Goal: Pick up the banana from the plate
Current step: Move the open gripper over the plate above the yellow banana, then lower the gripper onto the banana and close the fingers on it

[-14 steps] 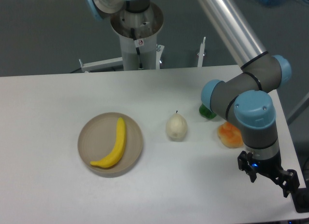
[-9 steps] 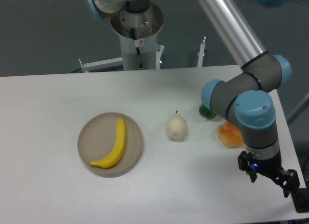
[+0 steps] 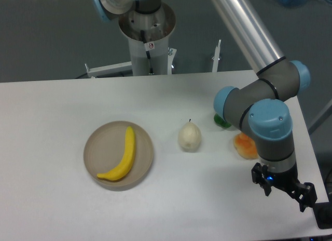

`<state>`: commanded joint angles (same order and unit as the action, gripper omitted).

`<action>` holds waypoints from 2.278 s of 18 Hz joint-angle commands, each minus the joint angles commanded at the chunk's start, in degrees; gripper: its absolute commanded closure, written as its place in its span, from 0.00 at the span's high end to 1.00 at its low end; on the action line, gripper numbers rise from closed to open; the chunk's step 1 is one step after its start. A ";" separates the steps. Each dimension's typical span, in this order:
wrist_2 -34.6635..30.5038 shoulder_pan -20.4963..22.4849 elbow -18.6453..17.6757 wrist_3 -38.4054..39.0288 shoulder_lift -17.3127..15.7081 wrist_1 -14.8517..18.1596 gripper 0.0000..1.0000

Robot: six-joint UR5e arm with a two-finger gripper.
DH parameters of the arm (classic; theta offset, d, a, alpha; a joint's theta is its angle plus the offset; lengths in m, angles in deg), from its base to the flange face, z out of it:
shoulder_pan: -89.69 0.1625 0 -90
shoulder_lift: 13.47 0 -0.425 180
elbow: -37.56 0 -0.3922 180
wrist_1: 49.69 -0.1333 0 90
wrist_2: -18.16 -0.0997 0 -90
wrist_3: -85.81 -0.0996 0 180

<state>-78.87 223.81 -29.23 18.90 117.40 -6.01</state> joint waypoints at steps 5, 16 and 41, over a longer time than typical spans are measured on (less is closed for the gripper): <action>0.17 -2.45 -7.02 14.31 -9.13 9.55 1.00; 9.92 -12.57 -27.58 35.34 -20.13 12.92 1.00; 11.69 -19.42 -41.22 38.07 -16.97 1.85 1.00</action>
<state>-67.17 204.39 -70.45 56.98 100.43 -4.16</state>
